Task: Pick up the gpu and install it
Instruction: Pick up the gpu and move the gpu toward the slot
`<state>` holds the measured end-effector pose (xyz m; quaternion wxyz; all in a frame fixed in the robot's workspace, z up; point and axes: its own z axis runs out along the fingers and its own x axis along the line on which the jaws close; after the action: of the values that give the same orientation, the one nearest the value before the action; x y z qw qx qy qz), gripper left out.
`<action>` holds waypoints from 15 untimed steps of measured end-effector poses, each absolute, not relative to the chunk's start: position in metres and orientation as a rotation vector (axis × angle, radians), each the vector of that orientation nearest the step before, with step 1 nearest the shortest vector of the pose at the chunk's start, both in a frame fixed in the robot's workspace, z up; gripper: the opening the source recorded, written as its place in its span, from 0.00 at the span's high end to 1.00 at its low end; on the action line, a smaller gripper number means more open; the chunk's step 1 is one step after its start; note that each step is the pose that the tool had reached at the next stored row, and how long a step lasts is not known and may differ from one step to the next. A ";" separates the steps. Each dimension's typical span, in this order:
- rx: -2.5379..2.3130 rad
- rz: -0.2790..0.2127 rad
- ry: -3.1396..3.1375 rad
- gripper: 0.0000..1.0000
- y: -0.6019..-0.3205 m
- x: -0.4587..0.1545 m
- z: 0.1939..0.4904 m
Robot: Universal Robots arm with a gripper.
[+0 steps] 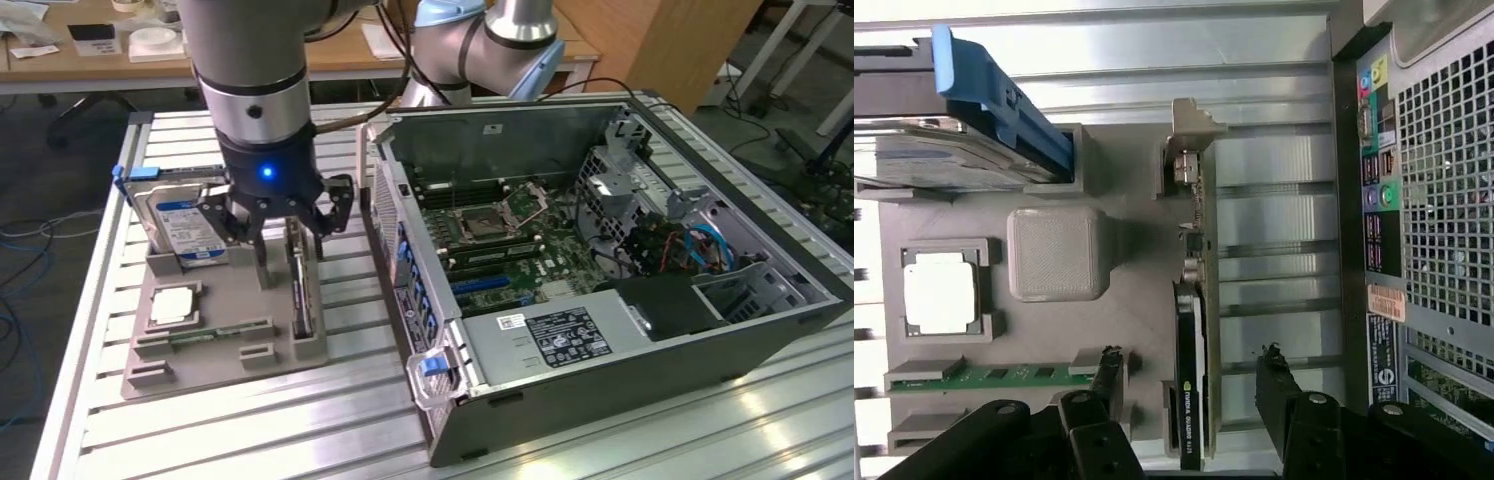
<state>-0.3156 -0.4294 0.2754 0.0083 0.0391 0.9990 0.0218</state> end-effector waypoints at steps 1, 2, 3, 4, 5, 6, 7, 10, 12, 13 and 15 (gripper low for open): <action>0.122 0.068 3.122 0.35 -0.429 -0.316 0.274; 0.123 0.068 3.122 0.35 -0.429 -0.316 0.272; 0.123 0.068 3.122 0.35 -0.430 -0.316 0.270; 0.123 0.068 3.122 0.35 -0.430 -0.316 0.268; 0.123 0.068 3.122 0.35 -0.430 -0.316 0.266; 0.123 0.068 3.122 0.35 -0.430 -0.315 0.265; 0.122 0.068 3.122 0.35 -0.430 -0.315 0.263; 0.116 0.068 3.124 0.35 -0.431 -0.315 0.257; 0.116 0.068 3.124 0.35 -0.431 -0.315 0.254; 0.116 0.068 3.124 0.35 -0.431 -0.315 0.252; 0.117 0.068 3.124 0.35 -0.431 -0.315 0.248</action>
<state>-0.3150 -0.4306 0.2482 0.0076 0.0376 0.9990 0.0218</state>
